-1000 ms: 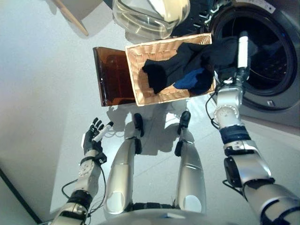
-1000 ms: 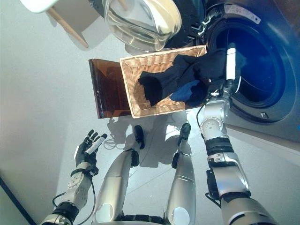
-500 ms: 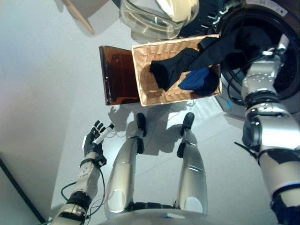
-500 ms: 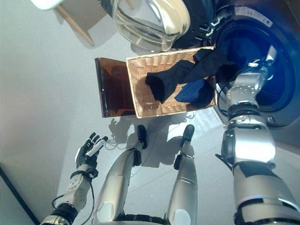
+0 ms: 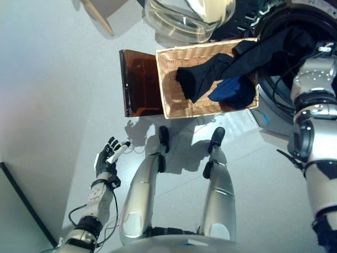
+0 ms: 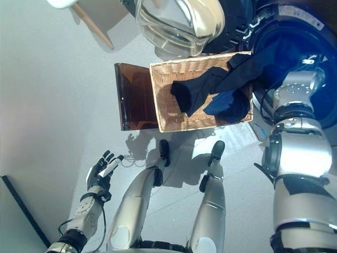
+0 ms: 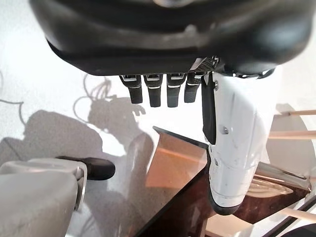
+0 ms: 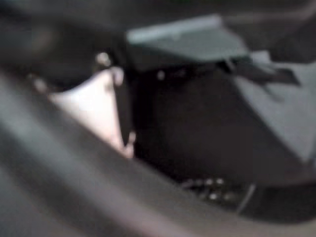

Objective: Pick up the clothes and place them into the washing machine

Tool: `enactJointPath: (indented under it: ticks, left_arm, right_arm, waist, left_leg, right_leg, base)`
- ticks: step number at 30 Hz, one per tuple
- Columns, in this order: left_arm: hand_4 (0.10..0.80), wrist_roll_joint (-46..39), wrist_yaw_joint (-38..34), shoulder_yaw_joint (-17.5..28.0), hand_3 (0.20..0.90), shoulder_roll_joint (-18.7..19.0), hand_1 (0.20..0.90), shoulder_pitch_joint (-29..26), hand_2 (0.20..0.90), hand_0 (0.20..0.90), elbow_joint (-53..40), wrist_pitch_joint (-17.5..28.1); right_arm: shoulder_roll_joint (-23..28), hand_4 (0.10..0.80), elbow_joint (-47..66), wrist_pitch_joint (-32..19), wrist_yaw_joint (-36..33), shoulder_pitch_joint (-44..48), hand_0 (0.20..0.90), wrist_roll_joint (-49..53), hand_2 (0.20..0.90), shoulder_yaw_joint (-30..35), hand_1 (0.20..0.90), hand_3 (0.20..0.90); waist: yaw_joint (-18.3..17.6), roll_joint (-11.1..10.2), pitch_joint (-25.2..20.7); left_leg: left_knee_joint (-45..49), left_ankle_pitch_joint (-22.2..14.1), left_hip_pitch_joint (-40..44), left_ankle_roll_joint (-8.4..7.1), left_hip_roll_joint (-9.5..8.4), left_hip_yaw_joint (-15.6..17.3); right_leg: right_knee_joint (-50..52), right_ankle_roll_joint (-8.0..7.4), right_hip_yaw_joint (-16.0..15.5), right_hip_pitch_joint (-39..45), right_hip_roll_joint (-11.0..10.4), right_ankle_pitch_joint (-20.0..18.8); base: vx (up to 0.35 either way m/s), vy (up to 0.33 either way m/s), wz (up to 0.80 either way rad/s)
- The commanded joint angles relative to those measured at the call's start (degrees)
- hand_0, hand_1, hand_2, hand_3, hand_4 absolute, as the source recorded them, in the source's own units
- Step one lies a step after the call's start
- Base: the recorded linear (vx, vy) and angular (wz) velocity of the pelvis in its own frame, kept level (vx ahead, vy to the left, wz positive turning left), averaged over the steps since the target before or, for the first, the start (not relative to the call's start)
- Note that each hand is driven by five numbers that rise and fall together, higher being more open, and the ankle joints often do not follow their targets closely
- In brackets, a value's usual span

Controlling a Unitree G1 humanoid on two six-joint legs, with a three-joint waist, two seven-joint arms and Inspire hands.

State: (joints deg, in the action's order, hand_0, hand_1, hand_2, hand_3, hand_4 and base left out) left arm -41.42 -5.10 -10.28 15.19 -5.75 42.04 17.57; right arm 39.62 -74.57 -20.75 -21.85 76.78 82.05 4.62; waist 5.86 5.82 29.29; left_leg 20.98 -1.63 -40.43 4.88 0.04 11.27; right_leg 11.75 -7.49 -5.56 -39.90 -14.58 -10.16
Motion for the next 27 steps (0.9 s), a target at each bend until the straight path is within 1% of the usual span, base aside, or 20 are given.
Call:
enactJointPath:
  ticks: [1, 6, 10, 11, 12, 13, 19, 27]
  left_arm:
    - [0.800, 0.48, -0.76, -2.03, 0.900, 3.34, 0.900, 5.51, 0.900, 0.900, -0.68, 1.42]
    - [0.800, 0.49, -1.25, -2.55, 0.900, 2.98, 0.900, 5.59, 0.900, 0.900, -0.55, 1.39]
    - [0.800, 0.22, -1.25, -3.07, 0.900, 2.71, 0.900, 5.63, 0.900, 0.900, -1.04, 1.71]
    - [0.800, 0.27, -1.30, -3.18, 0.900, 2.78, 0.900, 5.62, 0.900, 0.900, -1.22, 1.74]
    - [0.800, 0.18, -1.29, -3.21, 0.900, 2.83, 0.900, 5.60, 0.900, 0.900, -1.20, 1.70]
    - [0.800, 0.12, -1.30, -3.28, 0.900, 2.99, 0.900, 5.55, 0.900, 0.900, -1.17, 1.74]
    - [0.800, -0.07, -1.14, -3.53, 0.900, 3.20, 0.900, 5.58, 0.900, 0.900, -1.49, 1.64]
    - [0.800, -0.22, -0.97, -3.29, 0.900, 3.67, 0.900, 5.33, 0.900, 0.900, -1.20, 1.44]
  right_arm:
    - [13.56, 0.300, 3.83, -6.80, 0.66, 7.89, 0.200, -2.83, 0.200, -5.22, 0.200, 0.200]
    - [13.93, 0.300, 3.90, -7.88, -1.64, 7.20, 0.200, -3.82, 0.200, -3.64, 0.200, 0.200]
    - [13.78, 0.300, 4.03, -7.77, -2.16, 6.60, 0.200, -5.00, 0.200, -3.61, 0.200, 0.200]
    - [13.92, 0.431, 3.38, -7.36, -2.31, 6.60, 0.384, -5.26, 0.384, -3.72, 0.384, 0.384]
    - [13.94, 0.500, 2.45, -6.96, -2.53, 6.50, 0.480, -5.47, 0.480, -3.81, 0.480, 0.480]
    - [13.94, 0.800, 1.80, -6.57, -2.56, 6.81, 0.900, -5.69, 0.900, -4.24, 0.900, 0.900]
    - [14.67, 0.800, -1.63, -4.05, -1.36, 8.06, 0.900, -6.95, 0.900, -6.78, 0.900, 0.900]
    - [14.32, 0.800, -5.09, -0.76, -0.97, 9.57, 0.900, -10.11, 0.900, -9.86, 0.900, 0.900]
  waist:
    - [0.42, 2.32, -7.12]
    - [0.45, 3.69, -7.01]
    - [0.39, 4.32, -7.03]
    - [0.38, 4.37, -7.06]
    - [0.39, 4.43, -7.11]
    - [0.42, 4.41, -7.12]
    - [0.38, 4.26, -7.30]
    - [0.41, 3.42, -7.32]
  left_leg:
    - [-12.42, 7.40, 2.66, -6.45, -0.56, -2.32]
    - [-12.44, 7.61, 2.27, -6.33, -0.77, -2.14]
    - [-12.53, 7.81, 2.09, -6.39, -0.78, -1.95]
    - [-12.52, 7.81, 2.01, -6.37, -0.81, -1.94]
    - [-12.53, 7.81, 2.02, -6.34, -0.79, -1.95]
    - [-12.53, 7.82, 2.00, -6.35, -0.71, -1.90]
    - [-12.26, 7.71, 1.86, -6.35, -0.64, -1.76]
    - [-12.06, 7.51, 2.02, -6.18, -0.52, -1.52]
  right_leg:
    - [12.43, 1.06, -1.39, -1.14, 2.16, 10.56]
    - [12.89, 1.09, -0.99, -1.80, 2.08, 10.72]
    - [13.30, 1.15, -0.89, -2.28, 2.04, 10.87]
    - [13.34, 1.16, -0.86, -2.36, 2.06, 10.86]
    - [13.45, 1.17, -0.86, -2.42, 2.08, 10.86]
    - [13.57, 1.19, -0.83, -2.56, 2.06, 10.83]
    - [14.06, 1.27, -0.77, -3.01, 2.06, 10.64]
    - [14.05, 1.30, -0.90, -2.90, 2.00, 10.25]
  base:
    - [0.000, 0.000, 0.00]
    - [0.000, 0.000, 0.00]
    - [0.000, 0.000, 0.00]
    - [0.000, 0.000, 0.00]
    - [0.000, 0.000, 0.00]
    - [0.000, 0.000, 0.00]
    - [0.000, 0.000, 0.00]
    - [0.000, 0.000, 0.00]
